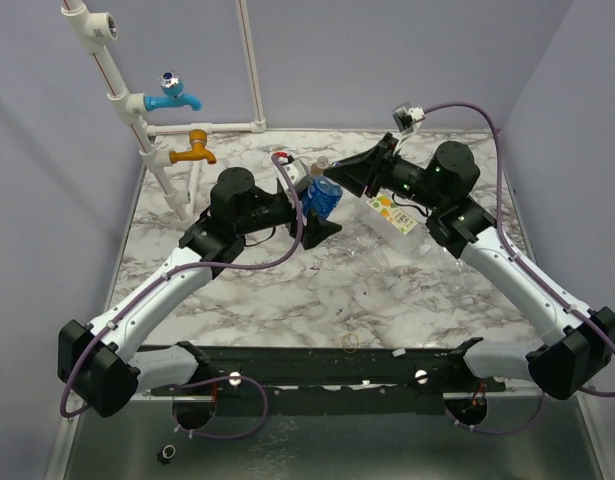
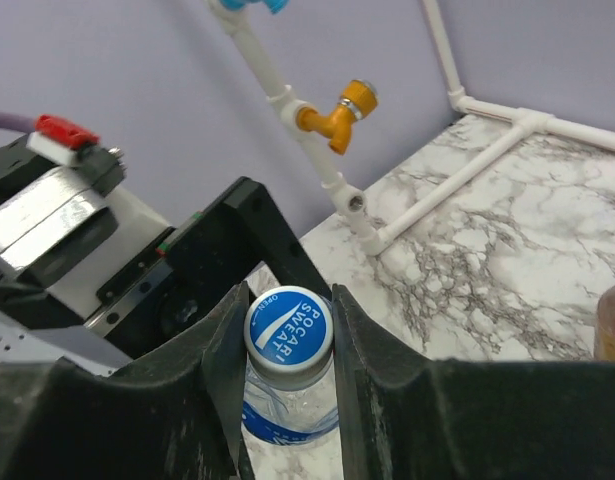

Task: Unscrew the bottle caps
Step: Unscrew the bottle cap from the plastic bottle.

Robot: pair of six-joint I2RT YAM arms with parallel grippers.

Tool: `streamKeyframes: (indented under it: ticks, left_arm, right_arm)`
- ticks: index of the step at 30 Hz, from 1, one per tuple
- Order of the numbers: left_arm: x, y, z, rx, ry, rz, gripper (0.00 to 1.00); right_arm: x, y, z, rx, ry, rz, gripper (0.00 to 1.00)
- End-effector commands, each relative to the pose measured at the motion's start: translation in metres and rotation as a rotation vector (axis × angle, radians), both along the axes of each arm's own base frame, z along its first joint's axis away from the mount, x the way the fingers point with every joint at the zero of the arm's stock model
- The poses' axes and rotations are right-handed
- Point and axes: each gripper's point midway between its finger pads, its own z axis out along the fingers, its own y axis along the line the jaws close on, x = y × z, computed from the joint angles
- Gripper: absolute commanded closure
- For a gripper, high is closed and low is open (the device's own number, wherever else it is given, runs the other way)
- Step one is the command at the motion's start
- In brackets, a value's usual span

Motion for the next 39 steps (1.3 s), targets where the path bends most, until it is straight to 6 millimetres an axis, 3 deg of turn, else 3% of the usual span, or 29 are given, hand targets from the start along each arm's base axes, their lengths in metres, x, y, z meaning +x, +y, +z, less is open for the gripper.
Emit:
streamKeyframes:
  ticks: [1,8,16,21,24,25,26,28,29,30,34,39]
  left_arm:
    - [-0.034,-0.008,0.009,-0.022,0.071,-0.164,0.02]
    - [-0.044,-0.011,0.011,-0.027,0.142,-0.230,0.06]
    - [-0.038,-0.009,0.026,-0.066,0.168,-0.226,0.25]
    - [-0.037,-0.010,0.023,-0.061,0.160,-0.229,0.52]
    - [-0.032,-0.010,0.020,-0.055,0.150,-0.208,0.53]
    - [-0.031,-0.009,0.019,-0.052,0.147,-0.203,0.54]
    - [-0.030,-0.009,0.018,-0.051,0.144,-0.197,0.54]
    - [-0.026,-0.009,0.016,-0.046,0.138,-0.182,0.58]
    - [-0.024,-0.009,0.015,-0.042,0.131,-0.171,0.59]
    - [-0.020,-0.008,0.013,-0.036,0.122,-0.154,0.61]
    - [0.000,-0.004,0.010,-0.025,0.062,-0.056,0.71]
    - [0.021,0.002,0.013,-0.027,0.035,0.061,0.76]
  right_arm:
    - [-0.040,0.000,0.032,0.026,-0.222,0.148,0.96]
    - [-0.056,-0.002,0.035,0.029,-0.281,0.202,0.98]
    - [-0.055,-0.007,0.032,-0.034,-0.304,0.170,1.00]
    - [-0.054,-0.006,0.031,-0.036,-0.290,0.176,0.99]
    - [-0.051,-0.004,0.028,-0.039,-0.275,0.179,0.99]
    - [-0.050,-0.003,0.027,-0.039,-0.268,0.174,0.97]
    - [-0.046,-0.003,0.027,-0.040,-0.255,0.161,0.88]
    - [-0.032,-0.005,0.028,-0.034,-0.212,0.090,0.55]
    - [-0.024,-0.007,0.030,-0.025,-0.186,0.044,0.43]
    - [-0.013,-0.011,0.033,-0.006,-0.151,-0.020,0.37]
    - [0.013,-0.013,0.039,0.037,-0.033,-0.131,0.34]
    - [0.022,-0.005,0.036,0.040,0.009,-0.121,0.36]
